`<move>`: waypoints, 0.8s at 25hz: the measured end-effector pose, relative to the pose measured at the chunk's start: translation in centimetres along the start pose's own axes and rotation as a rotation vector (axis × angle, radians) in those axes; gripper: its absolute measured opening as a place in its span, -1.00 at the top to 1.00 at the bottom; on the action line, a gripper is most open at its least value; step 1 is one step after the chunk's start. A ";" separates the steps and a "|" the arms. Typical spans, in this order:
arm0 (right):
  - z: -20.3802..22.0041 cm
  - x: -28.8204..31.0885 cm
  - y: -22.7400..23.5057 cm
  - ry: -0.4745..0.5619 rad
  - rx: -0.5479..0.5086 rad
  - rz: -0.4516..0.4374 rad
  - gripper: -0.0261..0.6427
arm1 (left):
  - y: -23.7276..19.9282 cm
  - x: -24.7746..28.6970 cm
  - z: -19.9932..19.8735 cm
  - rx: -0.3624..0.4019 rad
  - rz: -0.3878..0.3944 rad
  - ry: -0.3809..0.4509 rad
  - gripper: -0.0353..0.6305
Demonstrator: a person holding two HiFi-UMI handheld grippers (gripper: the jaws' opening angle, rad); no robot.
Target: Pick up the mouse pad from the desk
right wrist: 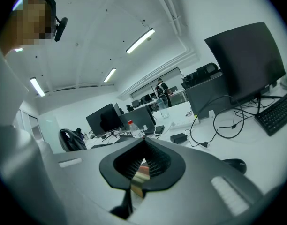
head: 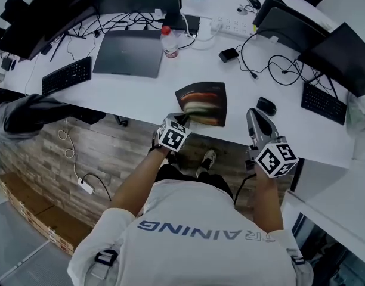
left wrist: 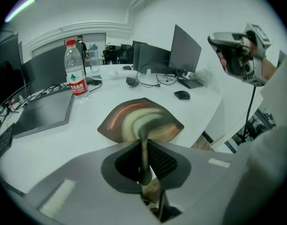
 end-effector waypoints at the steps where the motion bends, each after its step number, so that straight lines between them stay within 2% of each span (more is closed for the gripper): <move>1: -0.2 -0.2 -0.1 0.006 -0.001 0.002 0.88 | 0.0 -0.6 -0.5 -0.002 0.001 0.023 0.80; 9: -2.9 -1.3 -1.3 0.089 -0.051 0.002 0.88 | -0.6 -6.0 -6.3 0.006 -0.034 0.326 0.81; 20: -8.9 -2.4 -4.6 0.250 -0.143 -0.035 0.88 | -2.7 -17.0 -14.2 -0.046 -0.086 0.655 0.80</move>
Point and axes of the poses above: the fingertips, and each gripper's own axes: x forward along the fingers, y to its right, z out of its underside, the point moved 7 cm from there along -x, backward along the fingers, and after that the axes turned 4 degrees about x, right-handed, at the moved point
